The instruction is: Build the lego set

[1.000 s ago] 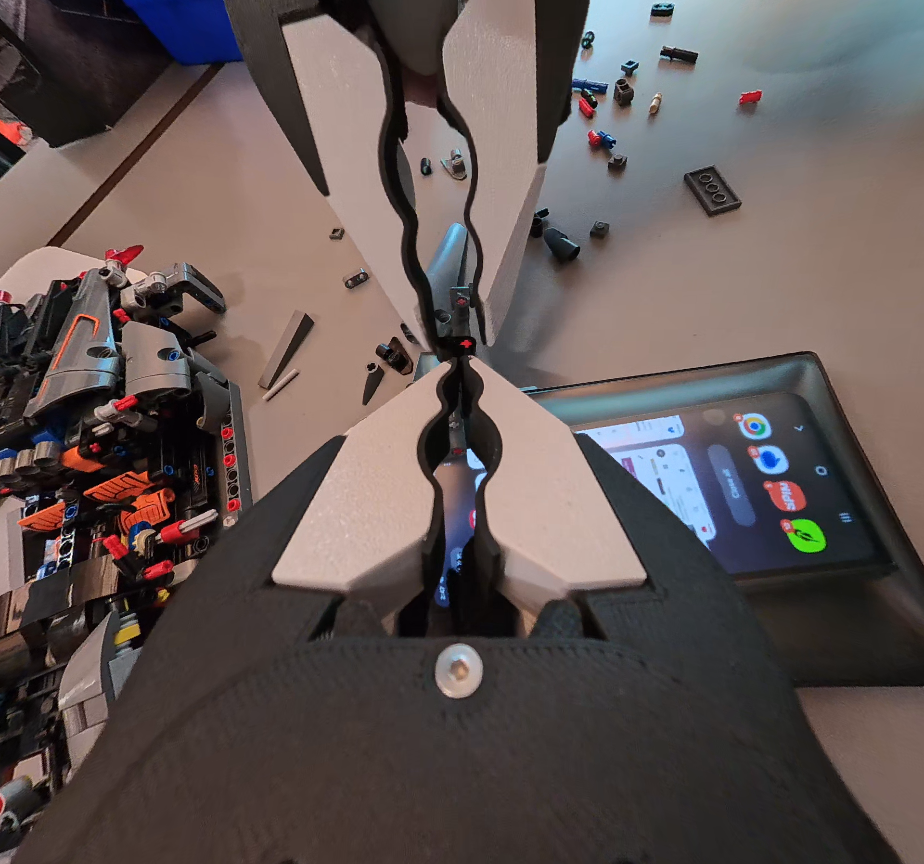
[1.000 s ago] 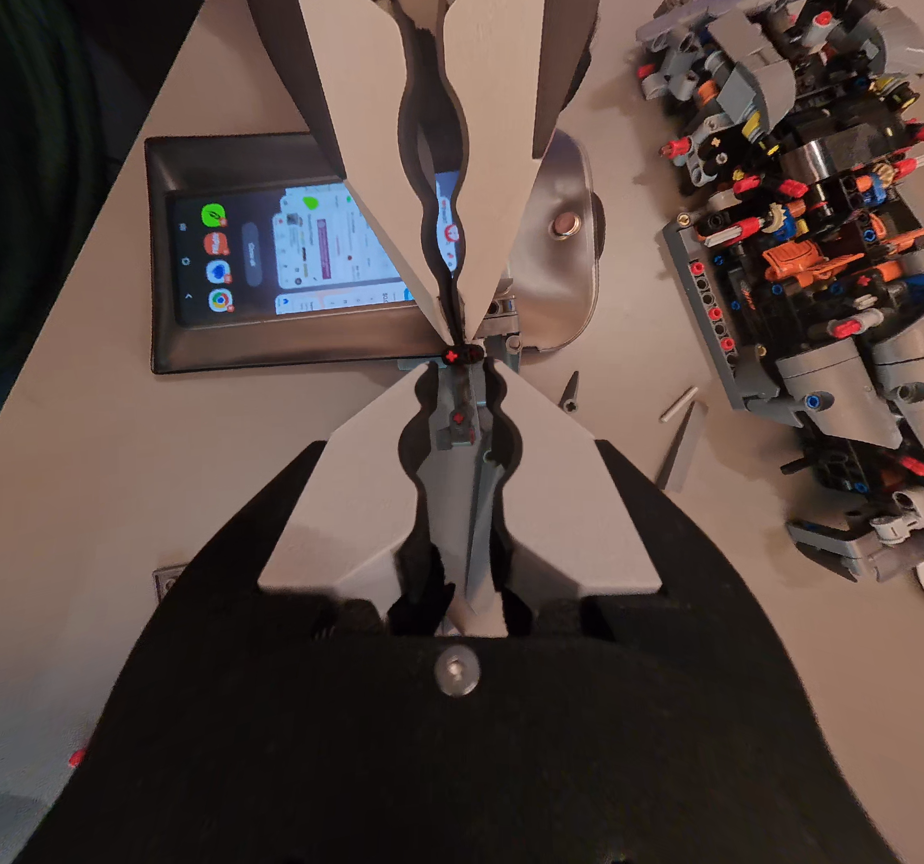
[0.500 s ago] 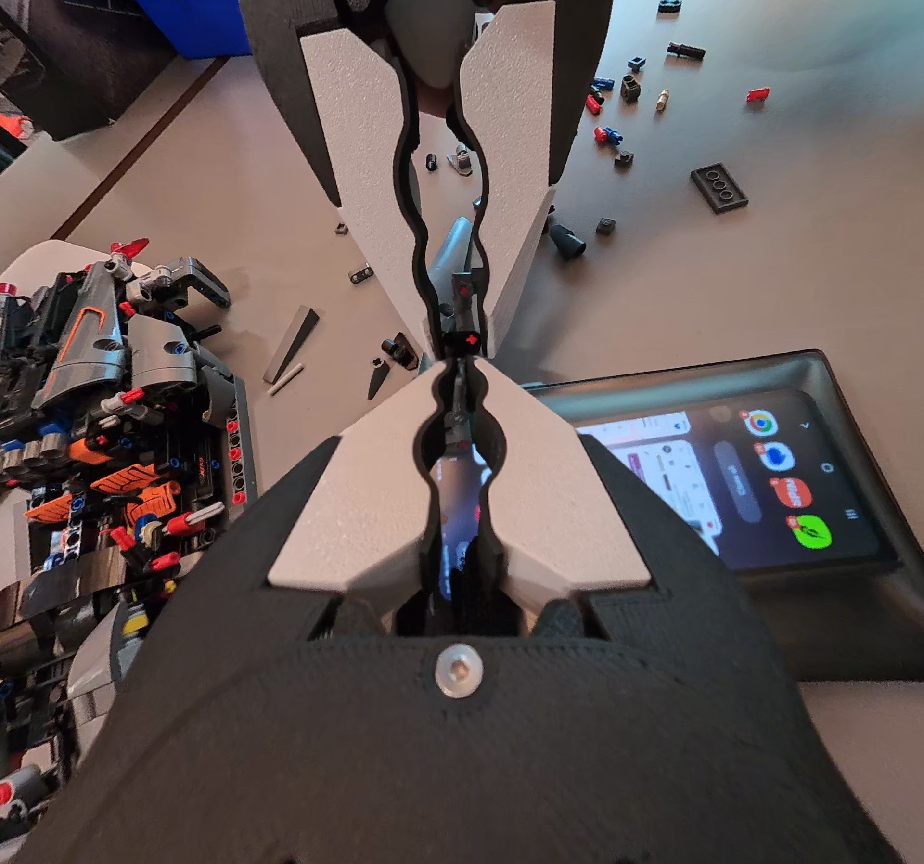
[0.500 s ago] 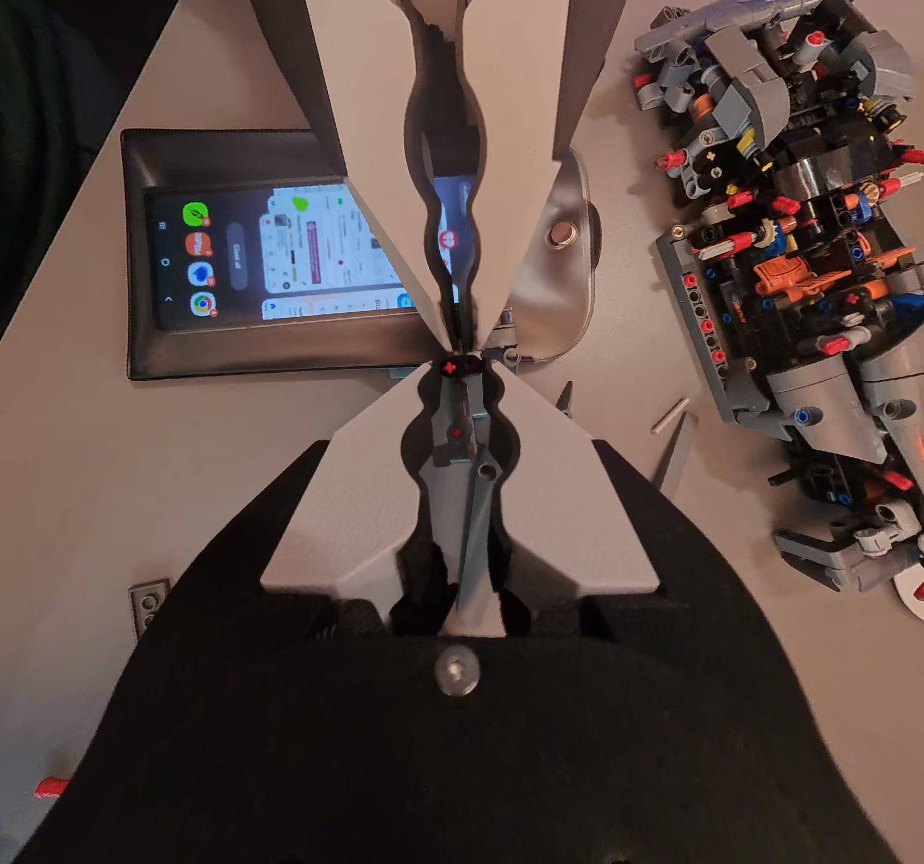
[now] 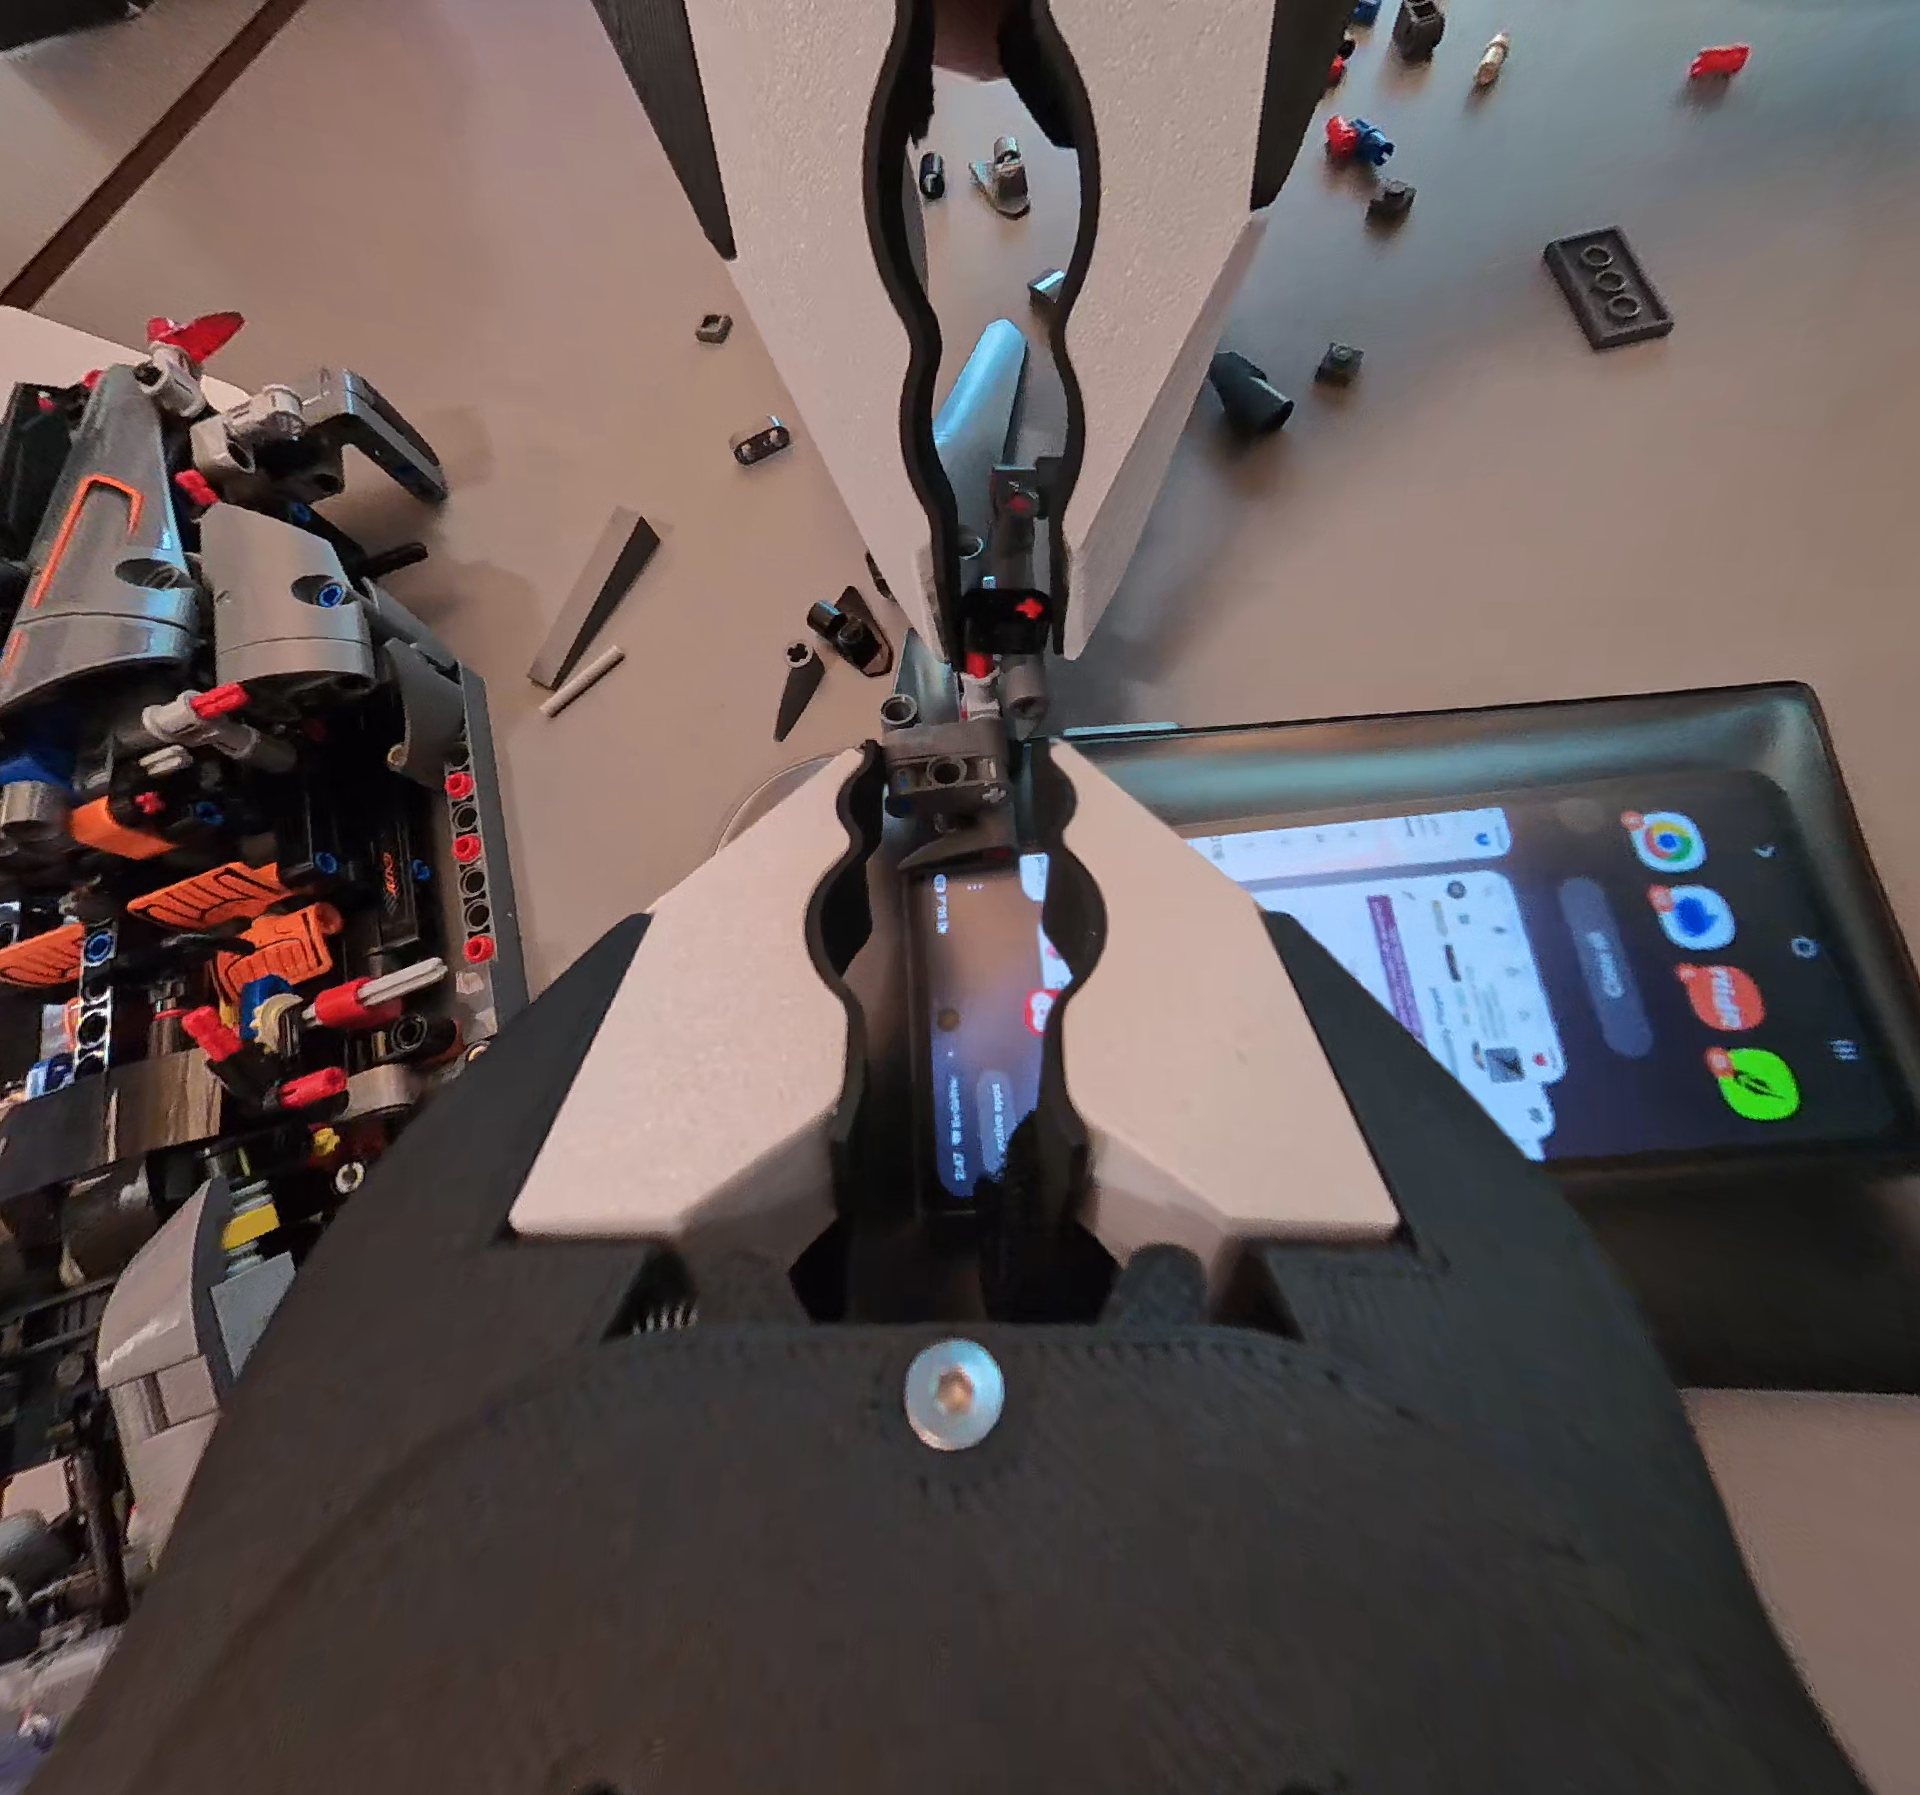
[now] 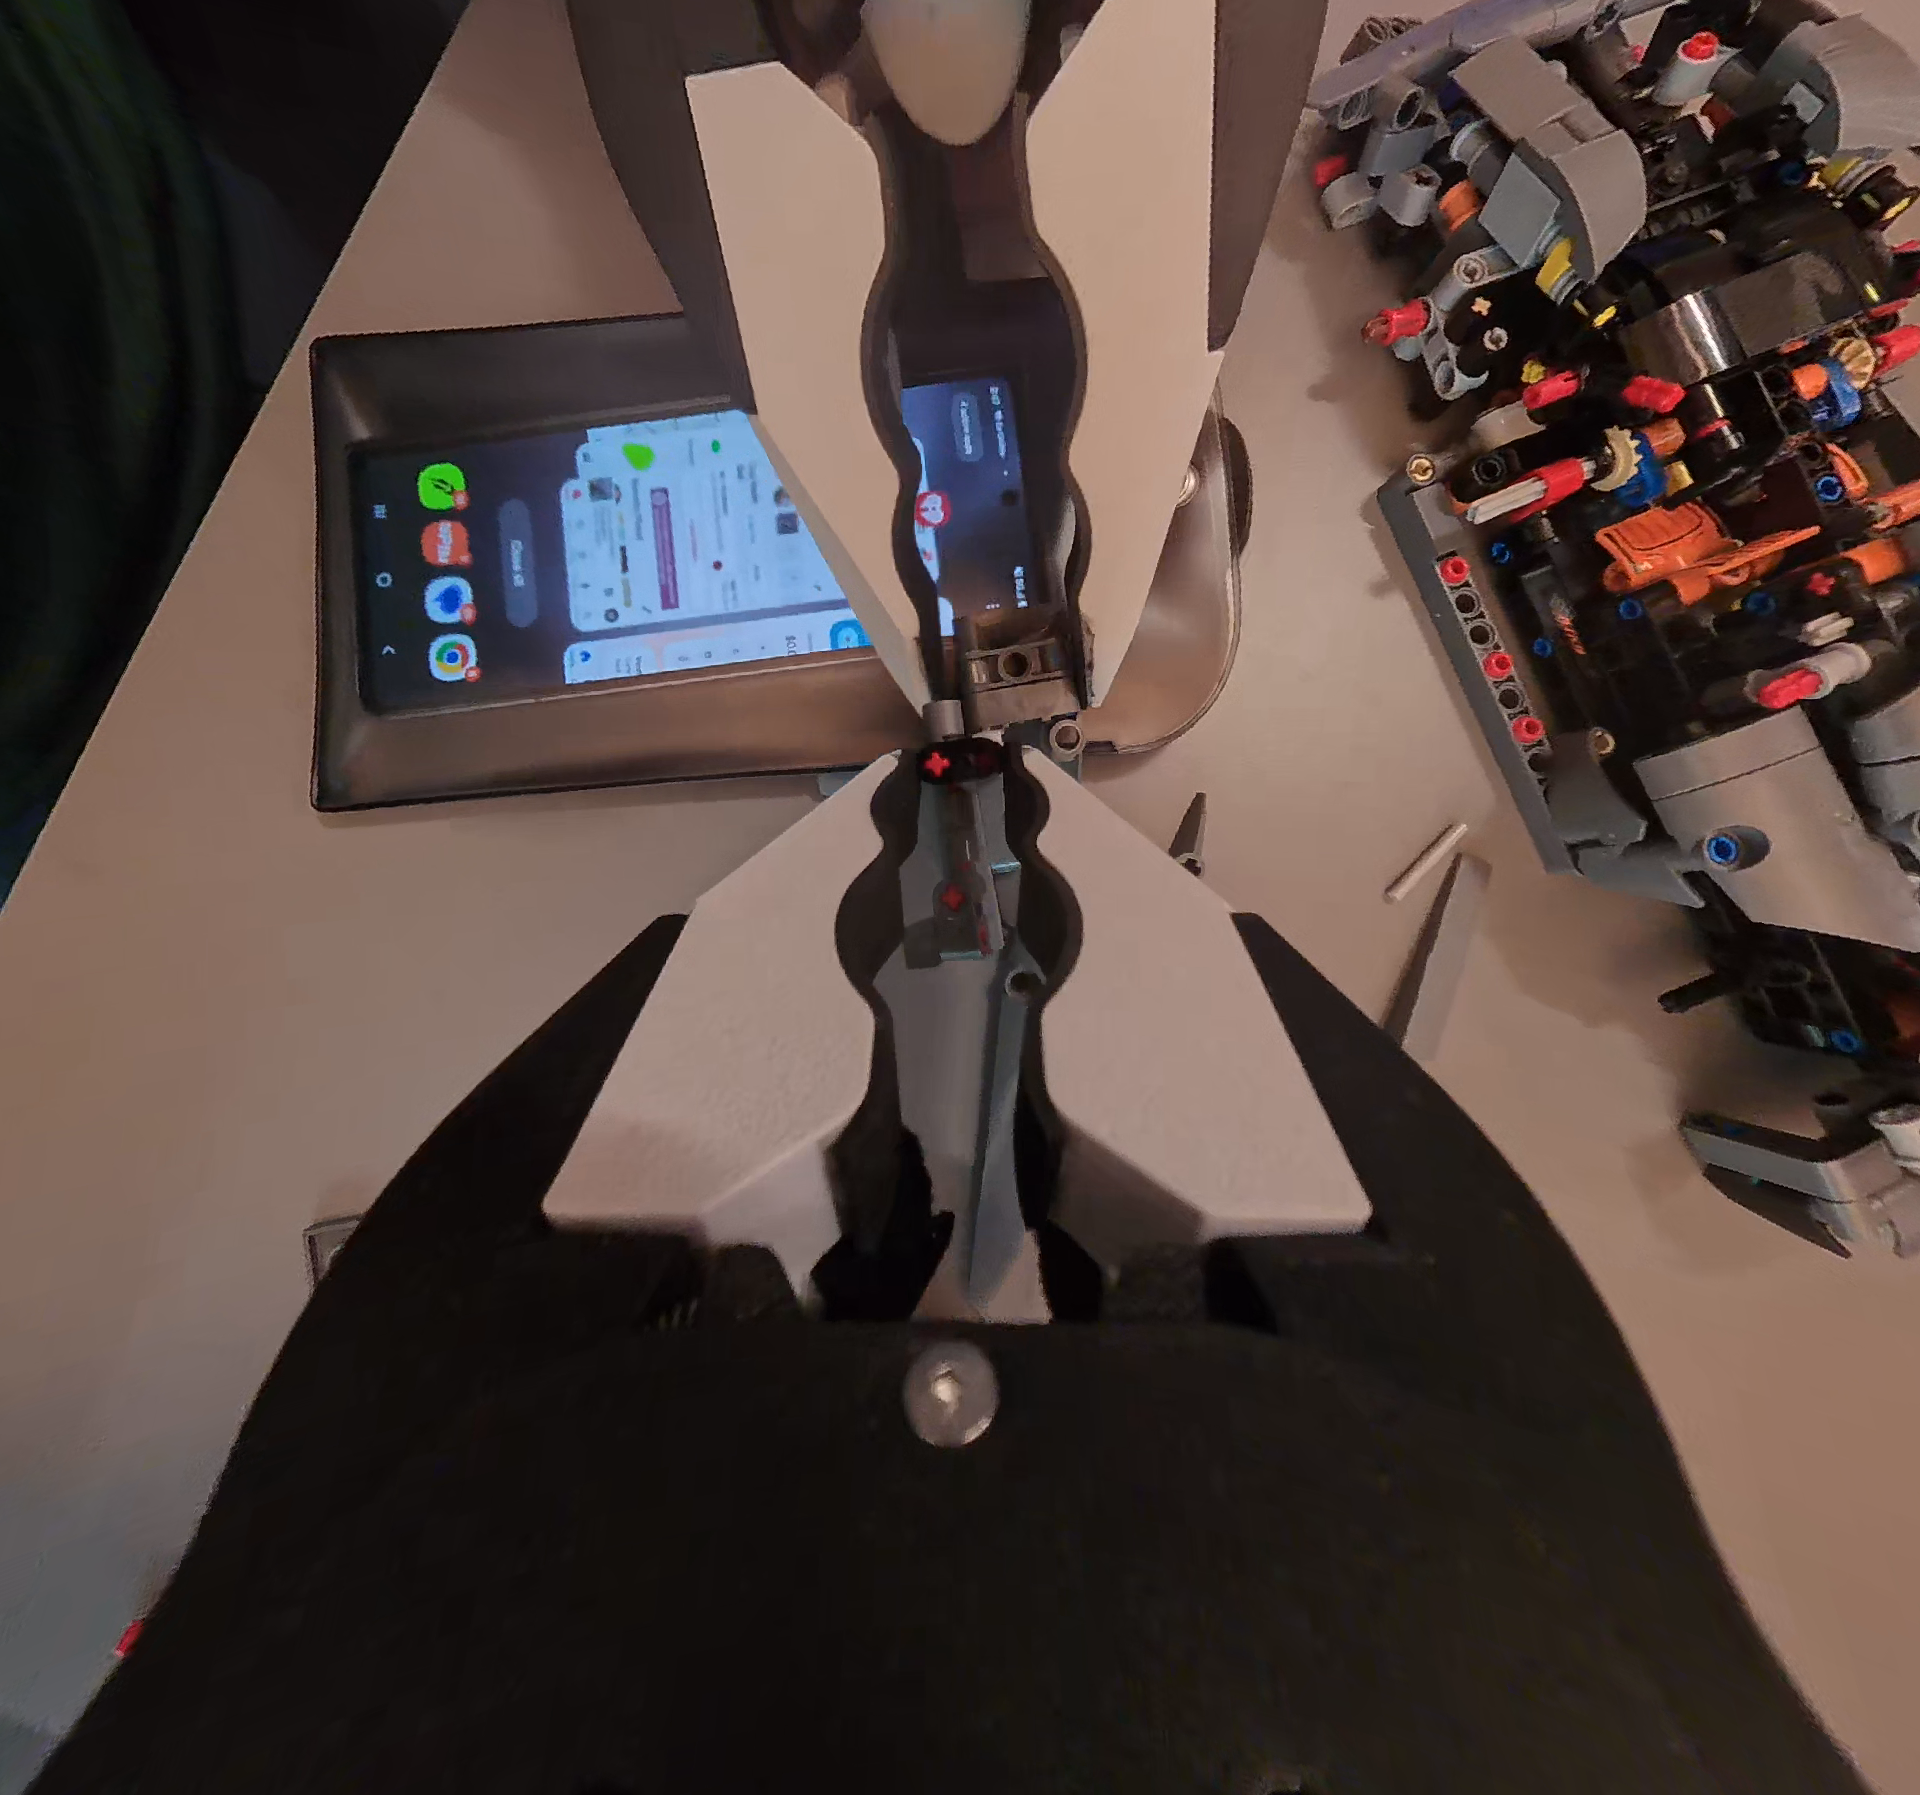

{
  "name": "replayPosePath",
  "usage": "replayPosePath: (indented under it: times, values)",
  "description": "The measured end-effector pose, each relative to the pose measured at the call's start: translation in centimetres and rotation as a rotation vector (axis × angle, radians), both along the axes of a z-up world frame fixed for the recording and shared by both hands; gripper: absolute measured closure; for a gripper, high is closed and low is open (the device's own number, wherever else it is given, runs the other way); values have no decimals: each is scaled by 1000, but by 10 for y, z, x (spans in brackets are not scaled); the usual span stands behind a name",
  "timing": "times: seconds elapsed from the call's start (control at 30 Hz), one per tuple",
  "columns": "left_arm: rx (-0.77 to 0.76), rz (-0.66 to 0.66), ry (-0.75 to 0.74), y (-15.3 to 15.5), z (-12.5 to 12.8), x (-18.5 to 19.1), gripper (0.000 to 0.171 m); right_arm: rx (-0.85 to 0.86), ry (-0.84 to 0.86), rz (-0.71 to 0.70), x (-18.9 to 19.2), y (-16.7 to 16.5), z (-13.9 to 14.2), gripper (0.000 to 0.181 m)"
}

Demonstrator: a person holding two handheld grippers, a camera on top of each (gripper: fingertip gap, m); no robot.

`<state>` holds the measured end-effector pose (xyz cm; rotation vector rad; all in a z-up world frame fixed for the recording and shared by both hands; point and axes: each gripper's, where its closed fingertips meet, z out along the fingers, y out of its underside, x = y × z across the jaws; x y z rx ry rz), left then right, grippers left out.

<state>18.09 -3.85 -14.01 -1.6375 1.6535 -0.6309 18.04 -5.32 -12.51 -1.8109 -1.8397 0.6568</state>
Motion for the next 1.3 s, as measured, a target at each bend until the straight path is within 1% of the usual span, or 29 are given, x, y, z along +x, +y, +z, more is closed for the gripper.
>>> replayPosePath:
  times: [0.07, 0.8, 1.3]
  values:
    - [-5, -1, 0, 0, 0, 0, 148, -17, 12, 0, 0, 0, 0, 167]
    - [-1, -34, -8, -2, 0, -3, 149, -209, 143, 8, -2, -2, 0, 167]
    - [-3, -55, -14, -4, 0, -4, 149, -270, 164, 12, -3, -4, 0, 168]
